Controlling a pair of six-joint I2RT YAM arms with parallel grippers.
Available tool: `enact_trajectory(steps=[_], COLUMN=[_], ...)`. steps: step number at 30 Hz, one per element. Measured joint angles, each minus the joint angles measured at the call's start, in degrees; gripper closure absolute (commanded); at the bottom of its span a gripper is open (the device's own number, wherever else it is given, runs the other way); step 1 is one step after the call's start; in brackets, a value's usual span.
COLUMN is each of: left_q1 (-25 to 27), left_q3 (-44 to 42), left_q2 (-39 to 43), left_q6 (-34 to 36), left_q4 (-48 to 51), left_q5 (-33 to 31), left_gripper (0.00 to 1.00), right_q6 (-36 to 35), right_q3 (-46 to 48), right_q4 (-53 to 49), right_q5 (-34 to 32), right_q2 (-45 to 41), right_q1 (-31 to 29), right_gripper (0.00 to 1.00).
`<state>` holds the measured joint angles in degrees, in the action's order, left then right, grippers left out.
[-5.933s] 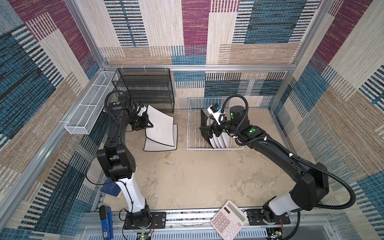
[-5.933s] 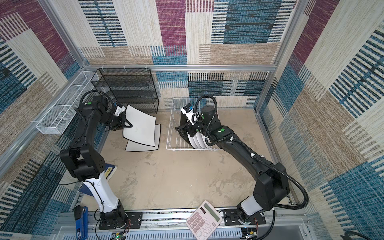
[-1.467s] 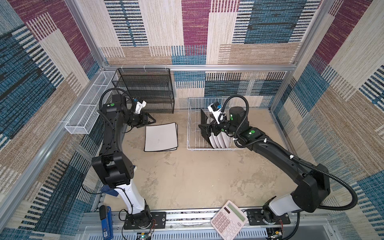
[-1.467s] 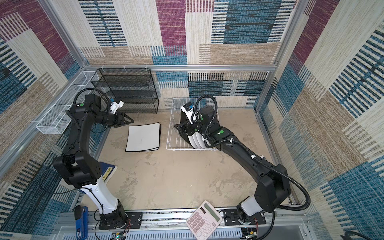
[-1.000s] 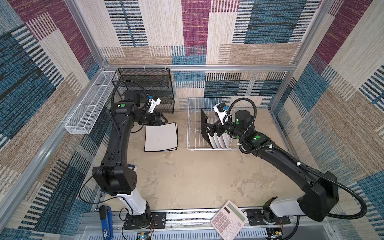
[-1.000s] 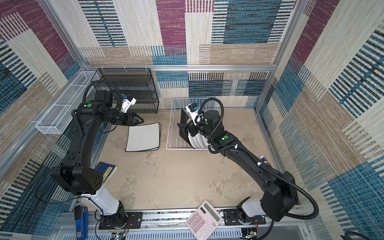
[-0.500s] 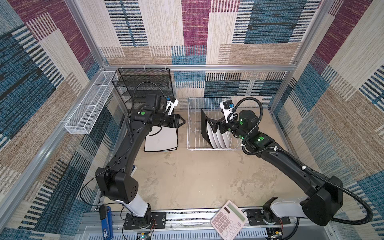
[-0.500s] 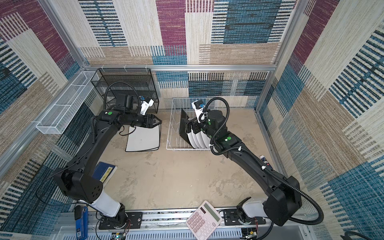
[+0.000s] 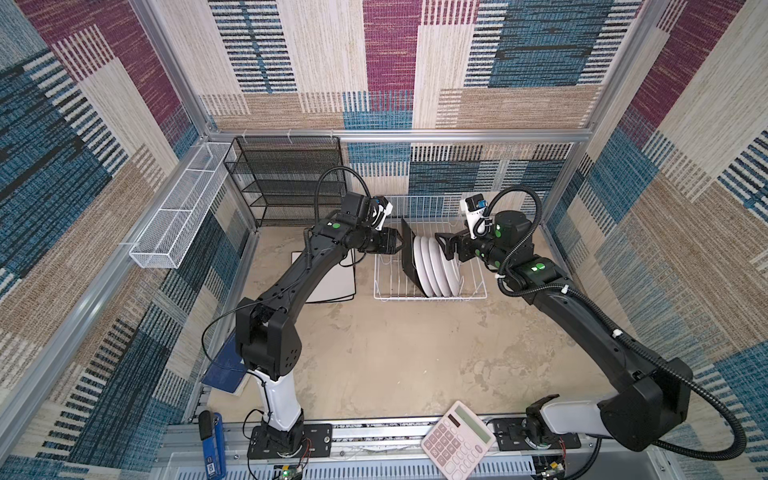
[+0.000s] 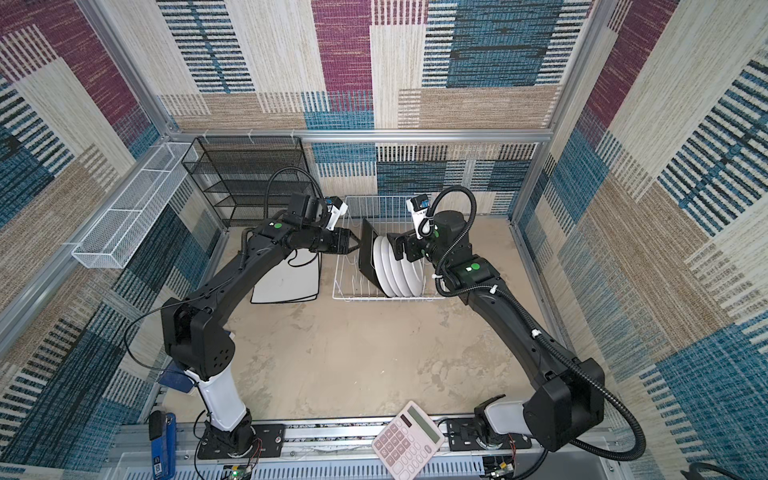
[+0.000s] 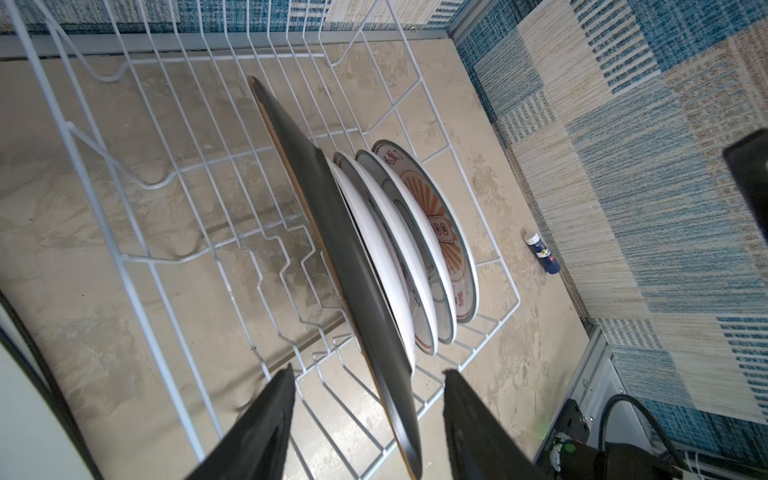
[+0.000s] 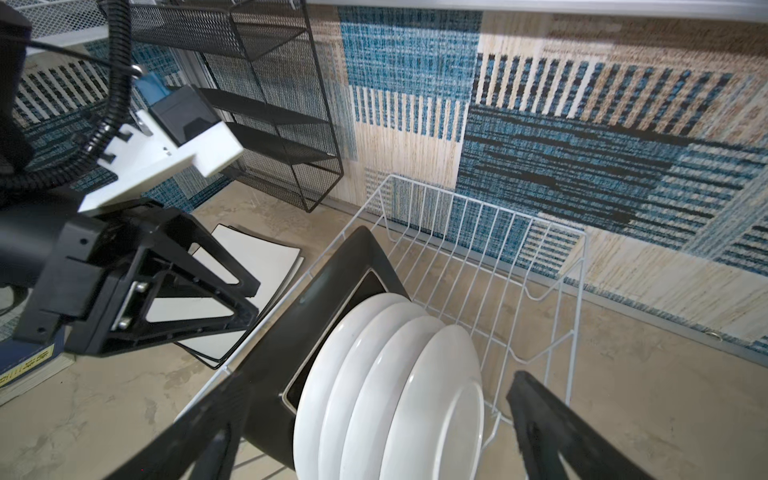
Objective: Unload the plates from the dish rack
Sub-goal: 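Move the left gripper back to the dark square plate in the rack, then close the left gripper on the dark square plate's rim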
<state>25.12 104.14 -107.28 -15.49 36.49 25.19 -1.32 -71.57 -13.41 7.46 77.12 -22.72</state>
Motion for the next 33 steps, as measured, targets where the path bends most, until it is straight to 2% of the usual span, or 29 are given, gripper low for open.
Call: enact_trajectory(steps=[11, 26, 31, 33], left_q1=[0.96, 1.88, 1.86, 1.81], left_q3=[7.1, 9.22, 9.33, 9.33], left_q2=[-7.98, -12.28, -12.7, -12.76], left_q6=[-3.85, -8.41, -10.01, -10.25], left_q4=[0.76, 1.03, 0.2, 0.15], left_q5=[-2.99, -2.43, -1.05, -0.92], left_gripper=[0.59, 0.64, 0.68, 0.73], right_q6=[1.31, 2.6, 2.8, 2.95], right_q3=[0.76, 0.9, 0.85, 0.85], right_q4=[-1.01, -0.94, -0.94, -0.92], right_q5=[0.15, 1.53, 1.57, 1.57], right_q2=[-0.52, -0.07, 0.07, 0.07], right_q1=[0.68, 0.68, 0.68, 0.68], right_gripper=[0.01, 0.01, 0.01, 0.01])
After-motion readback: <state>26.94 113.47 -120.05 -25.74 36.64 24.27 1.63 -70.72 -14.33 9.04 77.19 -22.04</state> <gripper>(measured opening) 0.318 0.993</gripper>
